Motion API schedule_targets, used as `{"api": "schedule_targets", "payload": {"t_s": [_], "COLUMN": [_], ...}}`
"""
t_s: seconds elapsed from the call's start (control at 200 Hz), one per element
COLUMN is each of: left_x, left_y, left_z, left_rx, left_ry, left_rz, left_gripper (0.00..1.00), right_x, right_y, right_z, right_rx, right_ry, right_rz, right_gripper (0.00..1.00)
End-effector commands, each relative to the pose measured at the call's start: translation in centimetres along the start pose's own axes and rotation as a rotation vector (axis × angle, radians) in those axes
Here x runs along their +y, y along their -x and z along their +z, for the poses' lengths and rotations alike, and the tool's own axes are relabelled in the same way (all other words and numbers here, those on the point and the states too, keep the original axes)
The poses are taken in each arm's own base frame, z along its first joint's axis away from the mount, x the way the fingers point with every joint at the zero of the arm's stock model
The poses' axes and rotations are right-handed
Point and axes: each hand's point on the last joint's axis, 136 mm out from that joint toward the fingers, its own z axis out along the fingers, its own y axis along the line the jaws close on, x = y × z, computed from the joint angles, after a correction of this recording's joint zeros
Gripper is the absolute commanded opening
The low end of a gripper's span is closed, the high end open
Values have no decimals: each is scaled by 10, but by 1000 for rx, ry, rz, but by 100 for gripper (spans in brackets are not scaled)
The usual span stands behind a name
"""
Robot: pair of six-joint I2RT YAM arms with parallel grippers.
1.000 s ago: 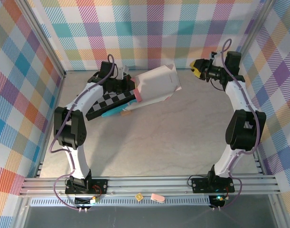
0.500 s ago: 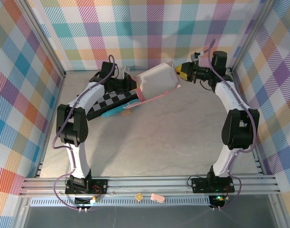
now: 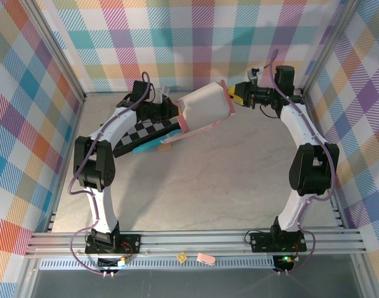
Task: Fold the paper box
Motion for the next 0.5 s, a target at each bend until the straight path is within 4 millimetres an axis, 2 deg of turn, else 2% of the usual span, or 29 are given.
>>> {"api": "schedule_targets", "payload": {"t_s": [0.0,0.495], "left_x": [-10,-16], "left_y": [8,5], "left_z": [-11,-19], "left_rx": [-32,-41], "left_ry": [-27,-9], "left_rz": [14,33], "left_gripper": [0,0], "right_x": [16,10], "right_y": [-6,-15], "right_z": [4,19], "right_rx": [17,25], "right_ry": [-21,-214], "right_rz": [-69,-149], "right_gripper": [34,35]}}
